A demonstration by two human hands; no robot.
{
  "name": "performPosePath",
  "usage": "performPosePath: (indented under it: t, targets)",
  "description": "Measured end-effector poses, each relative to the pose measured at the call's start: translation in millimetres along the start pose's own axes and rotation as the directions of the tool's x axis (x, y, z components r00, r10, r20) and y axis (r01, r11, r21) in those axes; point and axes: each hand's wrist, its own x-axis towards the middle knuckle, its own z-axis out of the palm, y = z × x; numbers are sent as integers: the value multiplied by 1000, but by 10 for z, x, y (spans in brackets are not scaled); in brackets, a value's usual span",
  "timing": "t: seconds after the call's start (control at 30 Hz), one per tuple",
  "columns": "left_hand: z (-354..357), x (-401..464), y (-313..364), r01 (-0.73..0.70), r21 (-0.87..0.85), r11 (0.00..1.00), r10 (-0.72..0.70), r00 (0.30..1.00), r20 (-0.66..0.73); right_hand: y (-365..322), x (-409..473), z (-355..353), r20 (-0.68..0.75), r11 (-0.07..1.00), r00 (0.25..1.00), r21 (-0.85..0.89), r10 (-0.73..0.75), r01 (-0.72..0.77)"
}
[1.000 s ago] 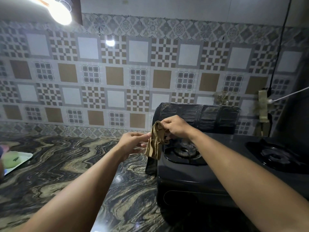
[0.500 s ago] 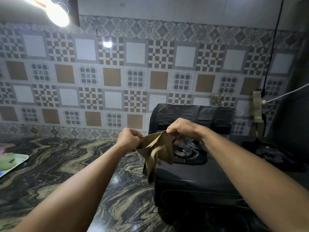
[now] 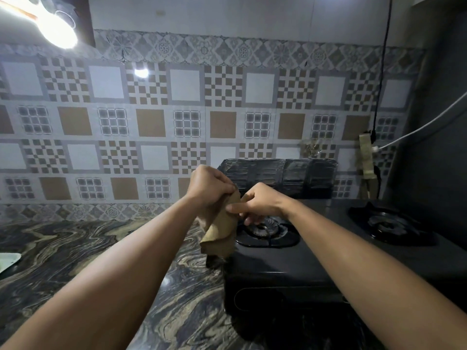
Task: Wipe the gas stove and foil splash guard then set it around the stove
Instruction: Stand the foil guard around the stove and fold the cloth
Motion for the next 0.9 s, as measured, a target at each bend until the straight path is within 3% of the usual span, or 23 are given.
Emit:
performPosePath:
  t: [0.13, 0.37, 0.5, 0.57, 0.73, 0.9]
  targets:
    - [78, 83, 108, -48, 27, 998, 47, 998, 33, 59, -26, -74, -27, 998, 999, 44, 37, -36]
    - [472, 266, 119, -161, 60, 985, 159, 986, 45, 271, 53, -455, -268, 993, 962, -94, 42, -69]
    - [728, 335, 139, -188, 6, 982, 180, 950, 256, 404, 82, -892, -367, 988, 930, -139, 8, -64]
    - [881, 425, 149, -207, 73, 976, 169, 919, 356, 513, 75, -1136, -400, 987, 916, -152, -21, -44]
    - [1258, 804, 265, -120, 89, 989, 91, 957, 276, 949, 44, -1676, -381, 984, 922, -180, -69, 0]
    - [1618, 1174, 487, -203, 59, 977, 184, 953, 239, 1361, 23, -2113, -479, 991, 875, -136, -71, 5]
